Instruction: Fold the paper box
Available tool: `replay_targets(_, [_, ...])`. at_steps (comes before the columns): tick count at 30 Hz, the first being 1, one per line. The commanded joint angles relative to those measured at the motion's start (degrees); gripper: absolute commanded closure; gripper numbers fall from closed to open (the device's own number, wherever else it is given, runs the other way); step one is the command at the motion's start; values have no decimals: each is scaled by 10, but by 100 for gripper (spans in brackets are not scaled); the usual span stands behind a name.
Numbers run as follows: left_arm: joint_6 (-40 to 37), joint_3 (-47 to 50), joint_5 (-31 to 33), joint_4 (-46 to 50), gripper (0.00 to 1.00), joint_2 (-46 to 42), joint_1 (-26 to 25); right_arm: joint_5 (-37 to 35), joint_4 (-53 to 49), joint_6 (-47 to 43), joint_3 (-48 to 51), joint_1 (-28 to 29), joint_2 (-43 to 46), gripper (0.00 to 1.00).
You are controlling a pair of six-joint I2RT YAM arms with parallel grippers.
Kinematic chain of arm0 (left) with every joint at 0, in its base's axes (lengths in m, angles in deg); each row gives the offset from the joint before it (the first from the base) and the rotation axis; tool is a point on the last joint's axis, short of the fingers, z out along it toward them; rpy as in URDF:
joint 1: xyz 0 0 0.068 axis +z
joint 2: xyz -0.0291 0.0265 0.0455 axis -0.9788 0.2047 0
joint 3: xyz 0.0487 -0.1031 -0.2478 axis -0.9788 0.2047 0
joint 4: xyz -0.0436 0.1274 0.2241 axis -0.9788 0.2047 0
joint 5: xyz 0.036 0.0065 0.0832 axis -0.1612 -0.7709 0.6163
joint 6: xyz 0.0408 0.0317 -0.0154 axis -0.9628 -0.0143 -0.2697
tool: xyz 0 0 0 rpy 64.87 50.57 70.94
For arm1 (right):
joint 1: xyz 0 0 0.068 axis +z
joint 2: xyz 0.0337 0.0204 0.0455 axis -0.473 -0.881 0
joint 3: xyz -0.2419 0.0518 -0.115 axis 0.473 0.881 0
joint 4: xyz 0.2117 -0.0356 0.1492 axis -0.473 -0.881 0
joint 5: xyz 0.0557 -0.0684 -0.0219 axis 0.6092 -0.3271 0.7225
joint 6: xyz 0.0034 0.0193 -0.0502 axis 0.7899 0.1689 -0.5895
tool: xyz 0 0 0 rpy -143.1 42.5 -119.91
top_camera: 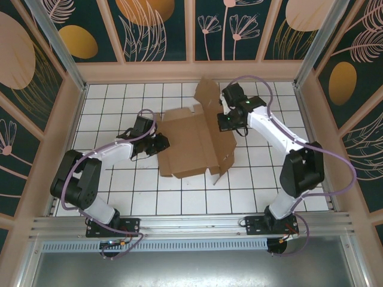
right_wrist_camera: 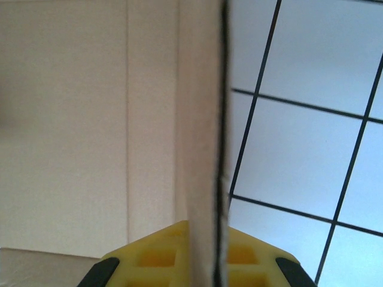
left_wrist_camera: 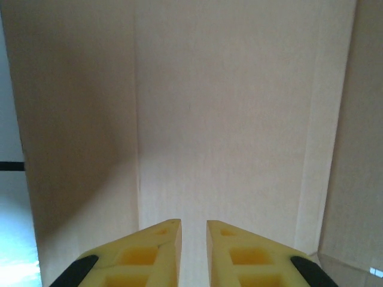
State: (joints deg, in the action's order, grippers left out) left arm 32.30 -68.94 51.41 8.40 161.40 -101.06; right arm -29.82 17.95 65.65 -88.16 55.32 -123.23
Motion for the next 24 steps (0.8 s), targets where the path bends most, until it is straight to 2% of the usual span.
replay_targets(1, [31, 6, -10, -33, 81, 34, 1, -15, -72, -23, -34, 14, -30, 99])
replay_targets(6, [44, -8, -32, -54, 85, 94, -7, -23, -96, -28, -63, 32, -58, 95])
replay_targets(10, [47, 33, -29, -72, 88, 77, -27, -50, -118, -22, -88, 39, -76, 94])
replay_targets(13, [58, 64, -37, -85, 89, 70, -31, -55, -131, -19, -98, 67, -86, 94])
replay_targets(18, [55, 65, -33, -82, 90, 55, -31, -57, -142, -7, -117, 99, -109, 93])
replay_targets(24, [61, 66, -37, -87, 94, 63, -31, -101, -162, 14, -156, 146, -150, 83])
